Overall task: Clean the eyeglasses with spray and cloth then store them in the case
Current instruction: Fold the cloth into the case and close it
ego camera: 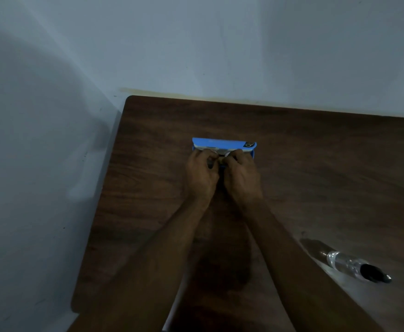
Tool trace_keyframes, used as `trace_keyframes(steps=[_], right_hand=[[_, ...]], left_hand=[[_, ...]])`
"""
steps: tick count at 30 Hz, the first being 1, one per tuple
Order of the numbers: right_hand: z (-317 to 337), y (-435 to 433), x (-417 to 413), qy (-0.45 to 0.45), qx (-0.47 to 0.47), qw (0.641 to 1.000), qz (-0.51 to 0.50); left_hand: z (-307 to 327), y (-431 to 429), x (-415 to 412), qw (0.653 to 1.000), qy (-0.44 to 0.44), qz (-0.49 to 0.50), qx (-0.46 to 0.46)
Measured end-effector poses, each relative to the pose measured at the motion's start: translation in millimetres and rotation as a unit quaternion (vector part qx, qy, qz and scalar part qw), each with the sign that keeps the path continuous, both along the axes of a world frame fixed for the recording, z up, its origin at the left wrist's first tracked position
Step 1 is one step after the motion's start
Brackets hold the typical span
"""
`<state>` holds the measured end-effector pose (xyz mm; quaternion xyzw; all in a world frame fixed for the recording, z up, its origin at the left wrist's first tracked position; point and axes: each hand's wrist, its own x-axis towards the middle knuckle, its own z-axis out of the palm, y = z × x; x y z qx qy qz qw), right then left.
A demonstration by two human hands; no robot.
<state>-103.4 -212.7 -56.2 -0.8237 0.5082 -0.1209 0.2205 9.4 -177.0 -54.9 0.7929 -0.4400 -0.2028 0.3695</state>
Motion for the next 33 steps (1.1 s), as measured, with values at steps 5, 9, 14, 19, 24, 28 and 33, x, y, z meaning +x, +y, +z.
trace_keyframes(steps=[5, 9, 14, 19, 24, 28, 33], right_hand=[[3.4, 3.6, -6.4, -0.011, -0.028, 0.999, 0.019], [5.6, 6.7, -13.5, -0.035, -0.041, 0.998, 0.034], [6.4, 15.9, -26.1, -0.146, -0.095, 0.979, -0.103], [17.5, -6.3, -25.8, -0.296, 0.039, 0.887, -0.351], [21.3, -35.9, -15.2, -0.271, 0.177, 0.88, -0.346], [14.1, -36.6, -15.7, -0.24, 0.187, 0.903, -0.304], [5.4, -22.9, -25.2, -0.283, 0.194, 0.895, -0.284]], left_hand=[[-0.6, 5.4, -1.1, 1.0, -0.005, -0.007, -0.023], [-0.8, 13.0, 2.5, 0.999, -0.014, -0.021, -0.033], [4.1, 29.7, 3.9, 0.998, -0.026, 0.036, -0.052], [15.3, 4.1, 36.1, 0.939, 0.186, 0.286, -0.042], [27.2, -29.2, 62.4, 0.94, 0.262, 0.18, 0.124], [16.2, -16.6, 63.2, 0.934, 0.317, 0.135, 0.095], [0.0, 2.2, 60.4, 0.939, 0.323, 0.117, 0.028]])
